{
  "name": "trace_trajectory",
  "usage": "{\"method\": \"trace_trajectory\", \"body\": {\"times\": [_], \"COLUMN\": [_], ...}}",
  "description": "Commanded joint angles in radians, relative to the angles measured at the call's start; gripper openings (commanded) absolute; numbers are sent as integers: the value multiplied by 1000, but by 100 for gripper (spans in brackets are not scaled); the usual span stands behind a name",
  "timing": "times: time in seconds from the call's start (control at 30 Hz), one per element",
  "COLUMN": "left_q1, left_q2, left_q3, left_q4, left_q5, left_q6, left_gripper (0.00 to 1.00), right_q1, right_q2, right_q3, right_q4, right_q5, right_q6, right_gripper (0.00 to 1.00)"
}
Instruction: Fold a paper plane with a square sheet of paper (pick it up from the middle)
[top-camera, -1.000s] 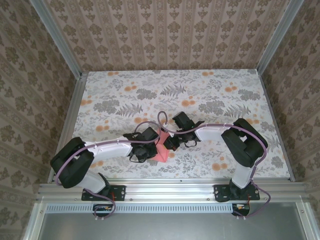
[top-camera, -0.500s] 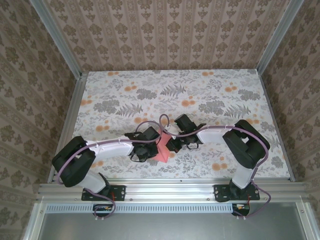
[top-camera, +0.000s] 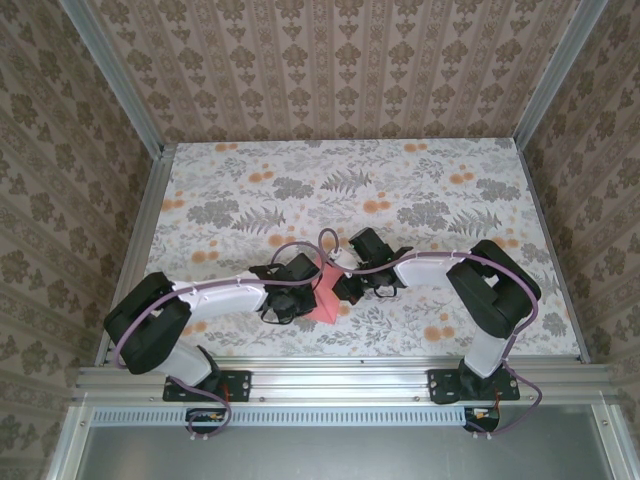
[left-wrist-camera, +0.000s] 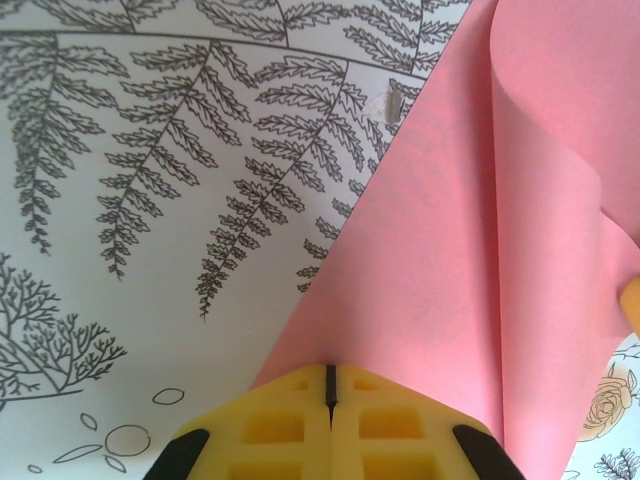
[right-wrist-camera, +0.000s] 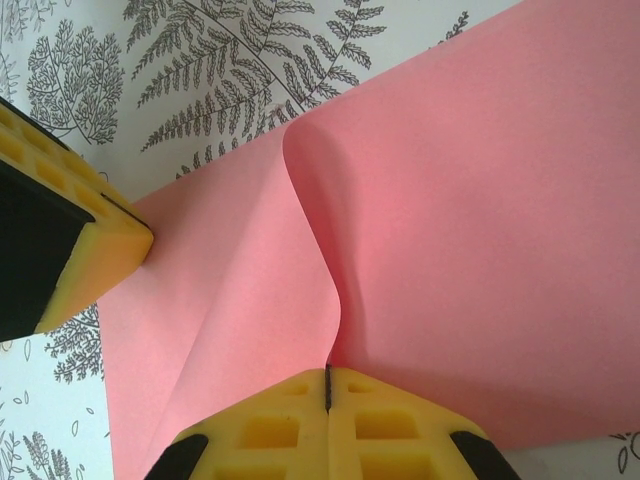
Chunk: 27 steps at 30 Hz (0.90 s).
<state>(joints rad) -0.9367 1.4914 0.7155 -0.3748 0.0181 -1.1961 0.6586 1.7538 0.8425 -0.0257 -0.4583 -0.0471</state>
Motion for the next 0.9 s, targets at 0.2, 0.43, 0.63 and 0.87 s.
{"method": "trace_trajectory", "body": {"times": [0.2, 0.43, 0.63, 0.87], "left_q1": [-12, -13, -14, -15], "left_q2": [20, 22, 28, 34], "left_q3": [7, 16, 18, 23], "left_q4": [-73, -77, -78, -84], "left_q5": [-24, -27, -27, -29], "left_q6": [22, 24, 29, 32], "left_gripper": [3, 3, 3, 3], "right_q1": [-4, -5, -5, -5], "right_q2": [0, 6, 3, -9], "right_q3": [18, 18, 35, 66], "right_q4": [-32, -31, -43, -61], "right_q5": [36, 43, 12, -22], "right_q6": [-17, 6, 26, 29], "right_gripper": [0, 1, 1, 1]}}
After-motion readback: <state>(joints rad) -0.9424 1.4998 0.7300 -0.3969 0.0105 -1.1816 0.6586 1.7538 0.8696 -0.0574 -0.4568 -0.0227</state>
